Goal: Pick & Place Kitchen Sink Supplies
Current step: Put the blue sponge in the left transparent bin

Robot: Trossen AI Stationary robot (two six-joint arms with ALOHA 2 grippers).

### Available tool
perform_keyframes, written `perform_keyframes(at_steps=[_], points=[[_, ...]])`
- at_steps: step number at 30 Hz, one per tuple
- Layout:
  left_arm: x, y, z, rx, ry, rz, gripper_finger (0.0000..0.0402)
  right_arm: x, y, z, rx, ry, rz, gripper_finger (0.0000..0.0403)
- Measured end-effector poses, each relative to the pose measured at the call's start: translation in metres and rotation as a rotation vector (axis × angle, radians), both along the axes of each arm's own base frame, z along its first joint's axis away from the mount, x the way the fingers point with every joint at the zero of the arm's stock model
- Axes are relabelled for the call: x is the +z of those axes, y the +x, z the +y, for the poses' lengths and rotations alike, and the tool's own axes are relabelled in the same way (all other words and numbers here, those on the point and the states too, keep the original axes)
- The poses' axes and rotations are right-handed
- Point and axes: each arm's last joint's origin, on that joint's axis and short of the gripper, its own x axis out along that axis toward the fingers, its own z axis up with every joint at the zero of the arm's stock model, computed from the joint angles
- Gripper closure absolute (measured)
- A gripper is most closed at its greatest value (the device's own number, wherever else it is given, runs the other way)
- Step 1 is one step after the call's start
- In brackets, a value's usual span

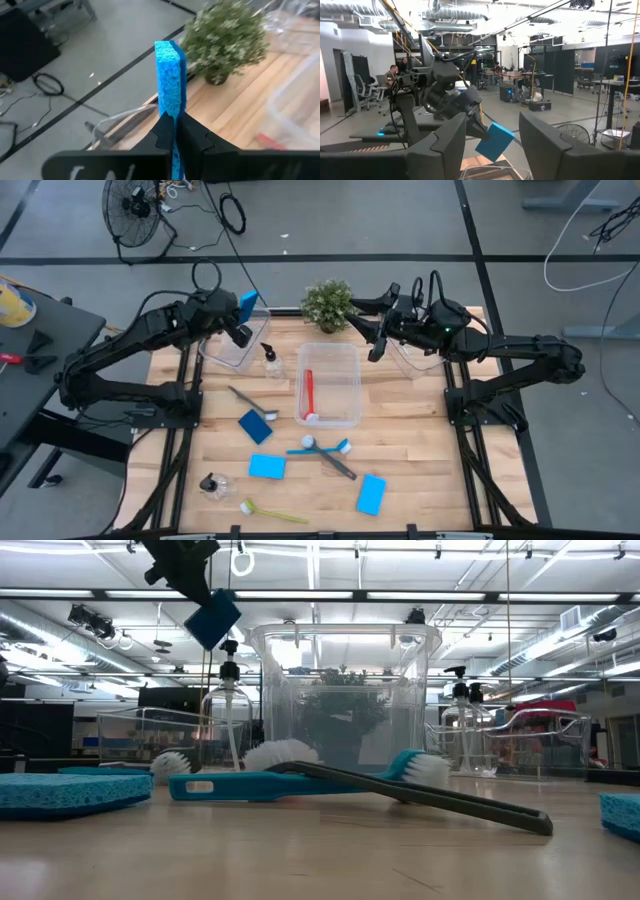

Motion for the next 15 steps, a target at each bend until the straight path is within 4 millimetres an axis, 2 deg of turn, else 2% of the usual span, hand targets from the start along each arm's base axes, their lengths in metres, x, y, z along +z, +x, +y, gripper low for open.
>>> perform_keyframes(at_steps=[7, 15], points=[[-0.005, -0.007, 0.01, 0.048, -0.044, 0.032, 0.0383, 0.0, 0.0, 0.0, 0.0, 0.0, 0.002, 0.0218], [-0.018, -0.002, 0.023, 0.113, -0.112, 0.1, 0.0383, 0.0, 0.0, 0.0, 0.0, 0.0, 0.001, 0.0218]])
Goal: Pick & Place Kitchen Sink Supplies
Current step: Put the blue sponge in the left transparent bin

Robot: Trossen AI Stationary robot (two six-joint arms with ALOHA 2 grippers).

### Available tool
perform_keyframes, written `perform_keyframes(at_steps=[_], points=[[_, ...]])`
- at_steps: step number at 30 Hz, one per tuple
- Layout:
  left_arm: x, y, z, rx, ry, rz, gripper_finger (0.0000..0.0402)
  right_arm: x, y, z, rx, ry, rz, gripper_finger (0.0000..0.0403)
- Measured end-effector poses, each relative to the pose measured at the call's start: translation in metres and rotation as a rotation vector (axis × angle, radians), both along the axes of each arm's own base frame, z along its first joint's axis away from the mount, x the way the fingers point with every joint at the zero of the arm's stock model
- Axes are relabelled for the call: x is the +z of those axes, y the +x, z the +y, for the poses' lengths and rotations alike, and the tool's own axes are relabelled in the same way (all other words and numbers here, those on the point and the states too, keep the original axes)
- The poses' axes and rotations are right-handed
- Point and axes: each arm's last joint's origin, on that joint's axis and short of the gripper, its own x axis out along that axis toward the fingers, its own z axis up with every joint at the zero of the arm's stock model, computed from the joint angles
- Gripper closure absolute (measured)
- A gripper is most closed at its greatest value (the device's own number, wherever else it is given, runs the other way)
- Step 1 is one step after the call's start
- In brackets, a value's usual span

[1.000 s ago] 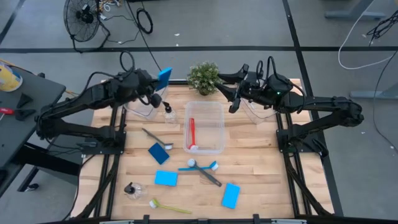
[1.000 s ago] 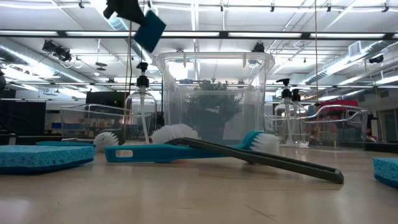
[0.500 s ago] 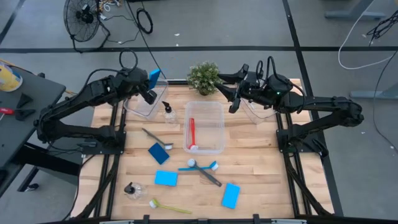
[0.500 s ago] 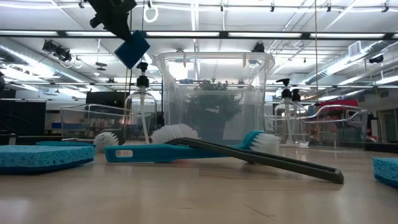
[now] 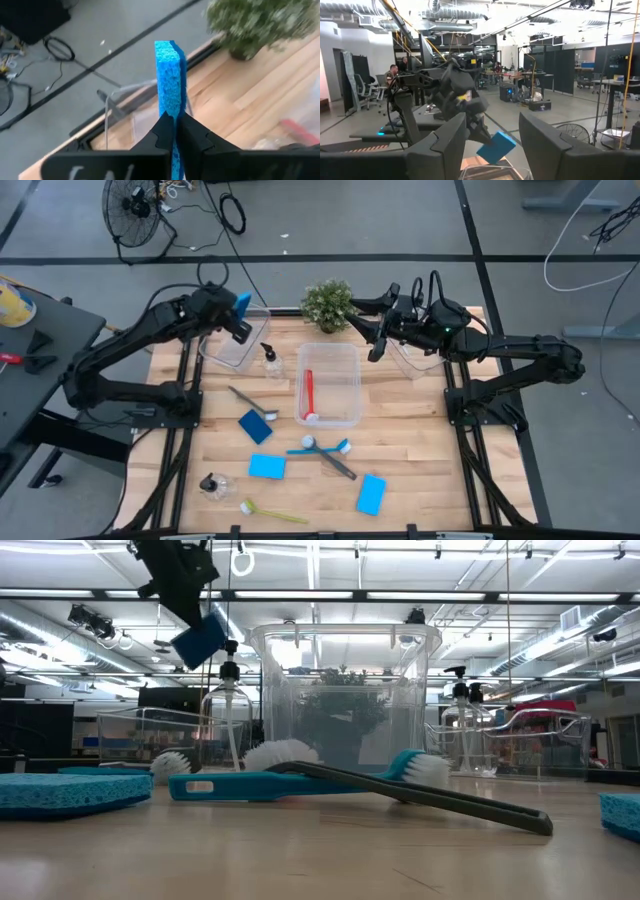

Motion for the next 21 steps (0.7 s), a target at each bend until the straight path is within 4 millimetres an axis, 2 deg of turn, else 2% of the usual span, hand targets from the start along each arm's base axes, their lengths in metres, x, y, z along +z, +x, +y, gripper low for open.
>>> perform_keyframes(at_steps=[9, 21], points=[[-0.022, 0.01, 0.019, 0.056, -0.081, 0.123, 0.0384, 0.0, 0.0, 0.0, 0.0, 0.0, 0.0, 0.0218], [-0.042, 0.014, 0.046, 0.128, -0.154, 0.187, 0.0381, 0.0, 0.0, 0.0, 0.0, 0.0, -0.001, 0.0218]])
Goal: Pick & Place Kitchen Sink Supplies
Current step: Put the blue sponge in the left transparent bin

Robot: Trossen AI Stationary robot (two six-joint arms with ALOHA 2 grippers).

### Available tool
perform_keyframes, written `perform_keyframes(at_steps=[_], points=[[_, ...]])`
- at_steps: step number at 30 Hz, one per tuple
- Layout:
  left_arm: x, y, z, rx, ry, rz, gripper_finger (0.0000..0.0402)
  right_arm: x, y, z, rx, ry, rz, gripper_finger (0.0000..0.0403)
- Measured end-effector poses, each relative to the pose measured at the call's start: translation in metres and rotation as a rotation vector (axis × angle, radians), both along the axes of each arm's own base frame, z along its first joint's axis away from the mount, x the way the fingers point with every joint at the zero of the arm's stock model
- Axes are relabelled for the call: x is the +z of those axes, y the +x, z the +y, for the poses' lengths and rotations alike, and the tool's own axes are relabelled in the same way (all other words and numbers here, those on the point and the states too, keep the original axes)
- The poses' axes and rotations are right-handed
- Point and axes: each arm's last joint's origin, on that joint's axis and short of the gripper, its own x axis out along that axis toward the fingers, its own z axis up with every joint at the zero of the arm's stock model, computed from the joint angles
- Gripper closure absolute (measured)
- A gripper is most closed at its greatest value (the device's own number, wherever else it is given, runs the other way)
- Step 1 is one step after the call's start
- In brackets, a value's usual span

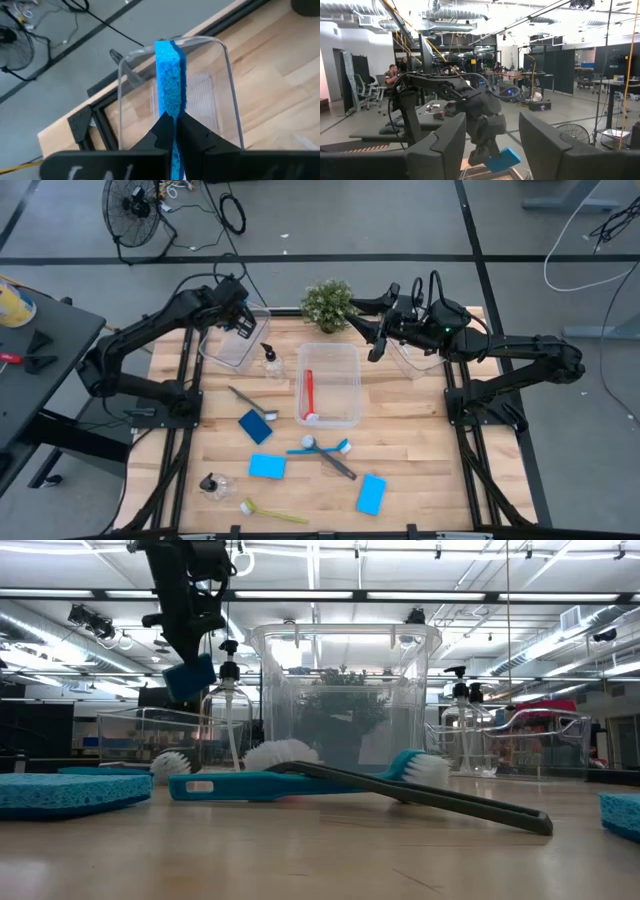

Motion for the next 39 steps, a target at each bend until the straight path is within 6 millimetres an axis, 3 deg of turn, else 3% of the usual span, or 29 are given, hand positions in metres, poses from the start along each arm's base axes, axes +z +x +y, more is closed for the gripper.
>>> perform_keyframes(at_steps=[27, 39], points=[[-0.009, -0.0016, 0.0038, 0.016, -0.095, 0.013, 0.0374, -0.0001, 0.0001, -0.0001, 0.001, 0.005, -0.001, 0.0218], [-0.0091, -0.0019, 0.0037, 0.04, -0.096, 0.004, 0.0283, -0.0001, 0.0001, -0.0001, 0.001, 0.008, -0.002, 0.0218]])
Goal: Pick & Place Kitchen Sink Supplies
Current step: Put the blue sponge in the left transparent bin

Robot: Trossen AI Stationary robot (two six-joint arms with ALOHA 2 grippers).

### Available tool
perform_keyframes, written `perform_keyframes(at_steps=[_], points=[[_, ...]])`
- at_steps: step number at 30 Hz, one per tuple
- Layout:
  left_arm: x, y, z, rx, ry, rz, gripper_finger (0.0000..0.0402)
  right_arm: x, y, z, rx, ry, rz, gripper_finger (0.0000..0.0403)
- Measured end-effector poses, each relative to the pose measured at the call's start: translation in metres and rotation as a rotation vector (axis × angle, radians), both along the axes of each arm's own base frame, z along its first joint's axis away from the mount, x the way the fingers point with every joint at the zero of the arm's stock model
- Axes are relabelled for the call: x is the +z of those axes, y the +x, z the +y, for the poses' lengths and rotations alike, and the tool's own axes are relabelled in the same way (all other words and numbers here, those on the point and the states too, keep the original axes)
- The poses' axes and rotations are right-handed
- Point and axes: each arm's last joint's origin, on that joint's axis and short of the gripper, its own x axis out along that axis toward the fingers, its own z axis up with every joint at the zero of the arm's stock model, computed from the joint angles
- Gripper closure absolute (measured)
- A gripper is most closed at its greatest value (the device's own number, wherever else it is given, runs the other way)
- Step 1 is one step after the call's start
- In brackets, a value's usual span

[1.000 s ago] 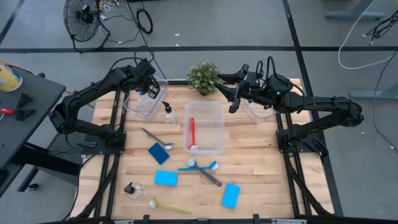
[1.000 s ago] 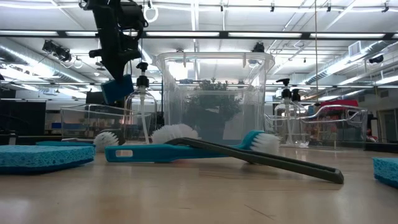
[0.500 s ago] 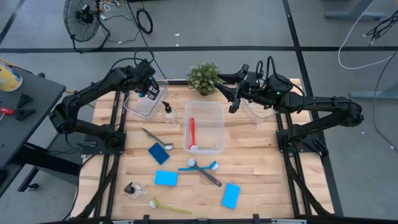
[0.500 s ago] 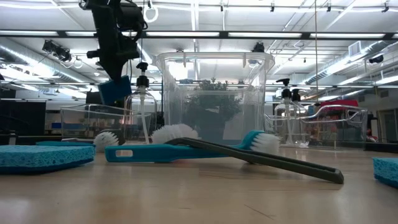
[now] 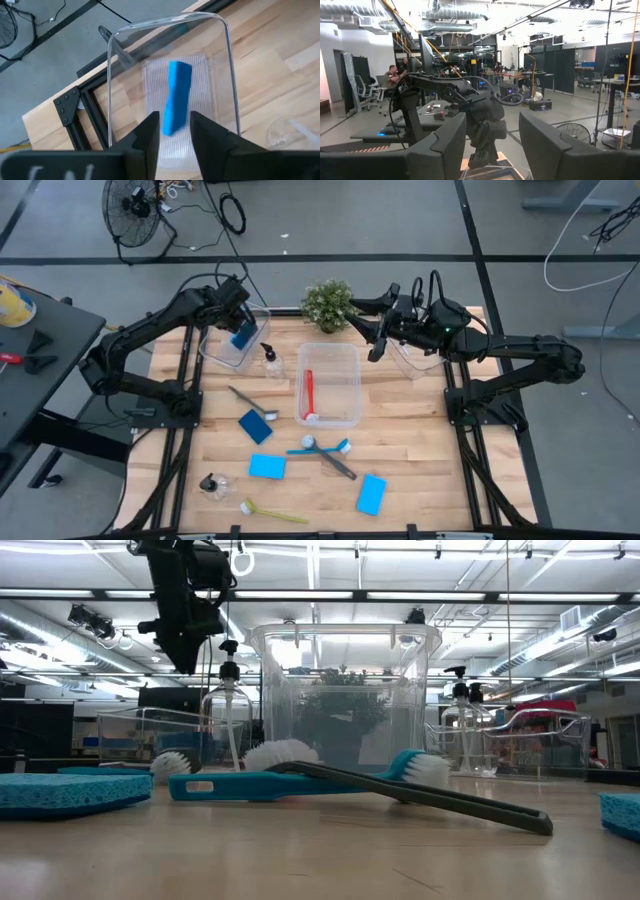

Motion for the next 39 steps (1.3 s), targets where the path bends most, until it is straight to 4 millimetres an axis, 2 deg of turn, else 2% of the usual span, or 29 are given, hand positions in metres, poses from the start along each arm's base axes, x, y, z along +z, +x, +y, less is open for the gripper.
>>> perform_keyframes(at_steps=[8, 14, 19, 25, 36, 39], points=[[0.0, 0.0, 0.0, 0.0, 0.0, 0.001, 0.025, 0.0, 0.0, 0.0, 0.0, 0.0, 0.0, 0.0218], [0.0, 0.0, -0.001, -0.009, -0.015, -0.011, 0.025, 0.0, 0.0, 0.0, 0.0, 0.0, 0.0, 0.0218], [0.003, 0.001, -0.007, -0.082, -0.116, -0.122, 0.0252, 0.0, 0.0, 0.0, 0.0, 0.0, 0.0, 0.0218], [0.014, 0.0, -0.023, -0.148, -0.16, -0.229, 0.0252, 0.0, 0.0, 0.0, 0.006, -0.001, 0.002, 0.0218], [0.037, 0.003, -0.063, -0.336, -0.1, -0.341, 0.0253, -0.006, 0.002, 0.004, 0.133, -0.016, 0.066, 0.0218], [0.041, 0.007, -0.07, -0.433, -0.062, -0.343, 0.0253, -0.006, 0.002, 0.006, 0.14, -0.015, 0.071, 0.0218]])
